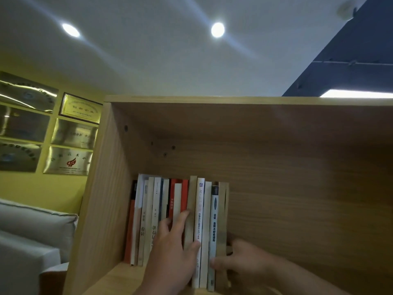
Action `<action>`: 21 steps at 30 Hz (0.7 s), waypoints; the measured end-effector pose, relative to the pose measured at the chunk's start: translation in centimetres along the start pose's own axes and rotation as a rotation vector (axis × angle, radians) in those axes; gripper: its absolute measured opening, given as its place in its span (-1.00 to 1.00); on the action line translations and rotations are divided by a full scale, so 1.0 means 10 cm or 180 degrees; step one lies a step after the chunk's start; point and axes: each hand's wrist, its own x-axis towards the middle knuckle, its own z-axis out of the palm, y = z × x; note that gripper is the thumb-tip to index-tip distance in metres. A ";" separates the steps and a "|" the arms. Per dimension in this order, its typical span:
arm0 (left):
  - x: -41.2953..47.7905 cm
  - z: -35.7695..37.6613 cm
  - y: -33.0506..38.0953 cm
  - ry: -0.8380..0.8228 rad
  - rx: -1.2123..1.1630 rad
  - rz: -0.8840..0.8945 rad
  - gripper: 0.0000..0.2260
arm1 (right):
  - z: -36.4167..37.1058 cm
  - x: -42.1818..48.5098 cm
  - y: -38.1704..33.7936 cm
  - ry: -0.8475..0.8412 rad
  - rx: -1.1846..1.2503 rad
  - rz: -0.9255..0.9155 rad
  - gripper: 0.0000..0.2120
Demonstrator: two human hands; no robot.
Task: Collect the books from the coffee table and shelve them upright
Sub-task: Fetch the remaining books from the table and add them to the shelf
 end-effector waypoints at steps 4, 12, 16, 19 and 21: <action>0.04 -0.06 0.00 0.0088 0.0662 0.0321 -0.20 | 0.15 0.00 0.10 0.0502 -0.0088 -0.0279 -0.31; 0.23 -0.31 -0.13 -0.1440 0.2283 0.1308 0.13 | 0.23 0.08 0.17 0.0768 -0.0563 -0.0581 0.03; 0.36 -0.15 -0.37 -0.0788 0.2723 0.1626 0.15 | 0.25 0.13 0.19 0.0773 -0.0615 -0.0534 0.06; 0.39 -0.08 -0.39 -0.0890 0.2880 0.1628 0.14 | 0.26 0.20 0.19 0.0827 -0.0693 -0.0469 0.08; 0.37 -0.07 -0.34 -0.1117 0.2825 0.1467 0.12 | 0.23 0.24 0.16 0.0842 -0.0721 -0.0424 0.07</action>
